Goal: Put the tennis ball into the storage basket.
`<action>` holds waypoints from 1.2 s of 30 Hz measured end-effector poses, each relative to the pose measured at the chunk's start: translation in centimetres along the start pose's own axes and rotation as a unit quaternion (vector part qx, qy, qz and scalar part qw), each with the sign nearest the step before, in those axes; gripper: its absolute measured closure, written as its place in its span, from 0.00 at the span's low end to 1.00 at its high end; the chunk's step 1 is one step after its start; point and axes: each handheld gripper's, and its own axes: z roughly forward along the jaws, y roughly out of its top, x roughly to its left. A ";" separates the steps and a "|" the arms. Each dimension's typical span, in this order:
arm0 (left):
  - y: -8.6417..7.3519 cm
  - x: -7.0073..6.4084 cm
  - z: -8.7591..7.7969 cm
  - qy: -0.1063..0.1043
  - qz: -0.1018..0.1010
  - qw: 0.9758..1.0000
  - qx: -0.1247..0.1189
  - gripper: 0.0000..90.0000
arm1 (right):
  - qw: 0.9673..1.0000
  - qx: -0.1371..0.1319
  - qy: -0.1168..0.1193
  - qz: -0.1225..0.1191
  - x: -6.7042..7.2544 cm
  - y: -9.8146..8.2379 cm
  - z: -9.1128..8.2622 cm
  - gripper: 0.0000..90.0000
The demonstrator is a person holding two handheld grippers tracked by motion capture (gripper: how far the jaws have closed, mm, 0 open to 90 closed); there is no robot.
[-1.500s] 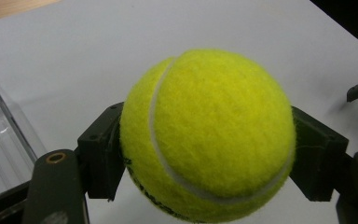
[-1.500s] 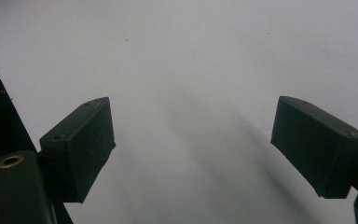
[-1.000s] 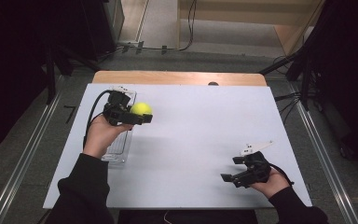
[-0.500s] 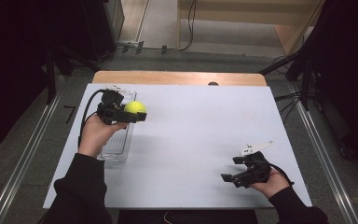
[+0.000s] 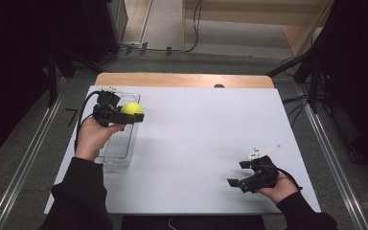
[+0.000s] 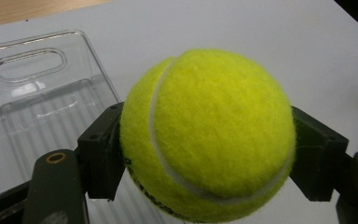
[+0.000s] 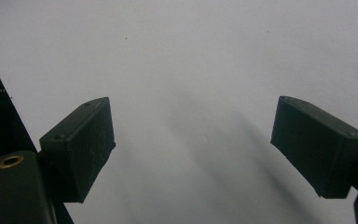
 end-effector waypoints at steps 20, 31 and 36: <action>-0.6 2.0 -1.1 0.047 -0.026 0.999 -0.008 0.28 | 1.000 0.001 -0.001 0.000 0.0 0.0 0.0 0.13; -0.9 2.4 -0.5 0.086 -0.045 0.995 -0.026 0.28 | 1.000 0.001 -0.001 0.000 0.0 0.0 0.1 0.13; -1.0 2.5 -0.1 0.096 -0.050 0.994 -0.030 0.28 | 1.000 0.000 0.000 0.000 0.0 0.0 0.0 0.13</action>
